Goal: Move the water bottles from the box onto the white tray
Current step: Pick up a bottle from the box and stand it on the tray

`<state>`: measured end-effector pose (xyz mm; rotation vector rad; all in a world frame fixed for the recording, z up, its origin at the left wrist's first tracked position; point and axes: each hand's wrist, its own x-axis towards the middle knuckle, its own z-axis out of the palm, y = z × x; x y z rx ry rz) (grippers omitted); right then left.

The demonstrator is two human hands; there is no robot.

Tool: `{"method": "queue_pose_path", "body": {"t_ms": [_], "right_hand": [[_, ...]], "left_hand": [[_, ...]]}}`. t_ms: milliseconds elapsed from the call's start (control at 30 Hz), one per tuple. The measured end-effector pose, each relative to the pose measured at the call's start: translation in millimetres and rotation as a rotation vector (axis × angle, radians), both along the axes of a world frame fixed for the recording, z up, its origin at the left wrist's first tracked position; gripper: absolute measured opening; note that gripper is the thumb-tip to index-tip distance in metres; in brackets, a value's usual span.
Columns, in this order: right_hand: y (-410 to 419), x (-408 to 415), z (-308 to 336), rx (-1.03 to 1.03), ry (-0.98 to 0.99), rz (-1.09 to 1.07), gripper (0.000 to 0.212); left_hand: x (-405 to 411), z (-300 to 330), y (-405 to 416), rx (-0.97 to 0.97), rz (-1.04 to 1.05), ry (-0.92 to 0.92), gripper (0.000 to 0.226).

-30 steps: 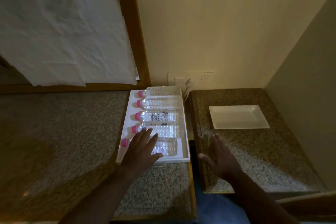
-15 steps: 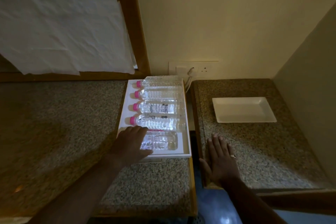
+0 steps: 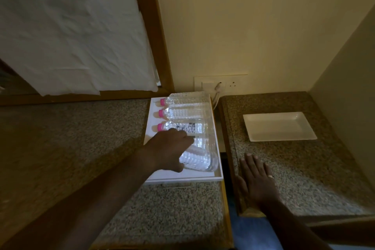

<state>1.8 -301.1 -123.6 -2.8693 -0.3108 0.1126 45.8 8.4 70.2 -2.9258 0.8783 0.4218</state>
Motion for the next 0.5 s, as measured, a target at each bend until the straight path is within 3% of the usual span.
{"method": "queue_pose_path", "body": {"t_ms": [100, 167, 367, 500], "right_hand": [[0, 3, 6, -0.003, 0.015, -0.004, 0.077], [0, 2, 8, 0.000, 0.027, -0.005, 0.070], [-1, 2, 9, 0.012, 0.035, -0.017, 0.067], [-1, 2, 8, 0.022, 0.031, -0.021, 0.068]], "left_hand": [[10, 12, -22, -0.045, -0.028, 0.024, 0.079], [18, 16, -25, -0.179, 0.039, 0.018, 0.085], [4, -9, -11, -0.831, 0.528, -0.027, 0.100], [-15, -29, -22, -1.263, 0.822, -0.149, 0.095]]}}
